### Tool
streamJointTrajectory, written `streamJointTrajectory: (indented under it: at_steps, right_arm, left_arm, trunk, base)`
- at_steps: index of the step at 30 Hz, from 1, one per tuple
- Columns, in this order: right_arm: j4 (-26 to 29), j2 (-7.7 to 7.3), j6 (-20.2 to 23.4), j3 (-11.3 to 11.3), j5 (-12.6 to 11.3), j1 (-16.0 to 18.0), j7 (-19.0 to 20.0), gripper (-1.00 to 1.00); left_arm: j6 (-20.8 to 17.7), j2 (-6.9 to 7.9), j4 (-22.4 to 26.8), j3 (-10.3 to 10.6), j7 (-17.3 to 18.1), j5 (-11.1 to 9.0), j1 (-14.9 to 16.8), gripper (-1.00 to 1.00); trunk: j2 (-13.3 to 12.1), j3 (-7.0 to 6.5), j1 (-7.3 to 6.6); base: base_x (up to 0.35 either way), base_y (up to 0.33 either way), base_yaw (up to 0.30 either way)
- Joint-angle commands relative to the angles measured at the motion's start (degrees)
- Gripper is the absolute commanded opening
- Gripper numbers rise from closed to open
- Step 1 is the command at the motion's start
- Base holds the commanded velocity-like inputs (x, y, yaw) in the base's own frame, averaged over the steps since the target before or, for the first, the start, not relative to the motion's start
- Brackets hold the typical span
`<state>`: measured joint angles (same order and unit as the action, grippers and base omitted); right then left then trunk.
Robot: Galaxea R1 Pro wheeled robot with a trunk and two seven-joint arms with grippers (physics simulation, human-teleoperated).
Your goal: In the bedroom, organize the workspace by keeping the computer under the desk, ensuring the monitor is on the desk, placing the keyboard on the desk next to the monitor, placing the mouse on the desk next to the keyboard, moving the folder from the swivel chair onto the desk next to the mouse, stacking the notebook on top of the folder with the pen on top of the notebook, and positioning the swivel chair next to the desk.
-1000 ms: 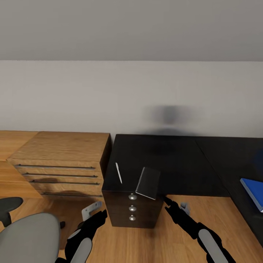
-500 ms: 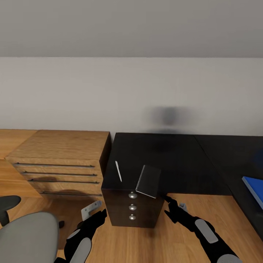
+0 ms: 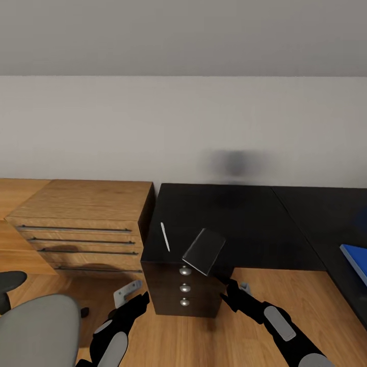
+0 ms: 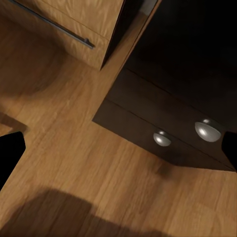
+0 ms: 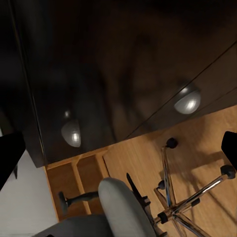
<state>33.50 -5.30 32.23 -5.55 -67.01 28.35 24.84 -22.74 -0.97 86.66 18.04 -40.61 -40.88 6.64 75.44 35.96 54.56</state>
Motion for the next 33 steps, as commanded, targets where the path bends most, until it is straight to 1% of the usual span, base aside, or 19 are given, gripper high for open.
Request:
streamJointTrajectory:
  at_steps: [1,6,12,23,26,29,30,33]
  right_arm:
    - [-0.01,-0.06,0.04,-0.22,-0.24,0.04,0.11,1.0]
    - [-0.01,-0.06,0.03,-0.12,-0.3,0.04,0.2,1.0]
    - [-0.01,-0.14,0.02,0.0,-0.26,0.04,0.39,1.0]
    - [0.05,-0.15,0.02,-0.01,-0.26,0.04,1.03,1.0]
    - [1.58,-0.24,0.01,-0.41,-0.02,0.04,2.45,1.0]
    - [4.33,-0.39,-0.11,-1.14,1.29,0.04,3.82,1.0]
    - [6.32,-0.51,-0.24,-1.6,3.61,0.04,4.94,1.0]
    - [7.24,-0.56,-0.29,-1.81,5.26,0.04,6.91,1.0]
  left_arm:
    - [-0.16,0.0,0.06,0.07,-0.42,-0.34,0.04,1.0]
    - [-0.19,0.0,-0.1,0.25,-0.42,-0.34,0.04,1.0]
    - [-0.12,0.02,-0.28,1.3,-0.43,-0.42,0.04,1.0]
    - [-0.11,0.08,-0.43,1.39,-0.43,-0.49,0.04,1.0]
    - [-0.11,0.07,-0.5,1.39,-0.43,-0.51,0.04,1.0]
    - [-0.11,0.07,-0.84,1.39,-0.42,-0.46,0.04,1.0]
    - [-0.11,0.05,-1.02,1.39,-0.38,-0.44,0.04,1.0]
    - [-0.11,0.06,-1.1,1.39,-0.36,-0.44,0.04,1.0]
  trunk:
    - [0.03,0.05,0.0]
    - [0.03,0.05,0.0]
    - [0.03,0.05,0.0]
    - [0.03,0.05,0.0]
    - [0.03,0.05,0.0]
    - [0.03,0.05,0.0]
    - [0.03,0.05,0.0]
    - [0.03,0.05,0.0]
  base:
    - [0.0,0.0,0.0]
    - [0.0,0.0,0.0]
    - [-0.002,0.0,0.0]
    - [-0.18,0.0,0.0]
    - [-0.021,0.0,0.0]
    - [-0.008,0.0,0.0]
    - [-0.003,0.0,0.0]
    - [-0.001,0.0,0.0]
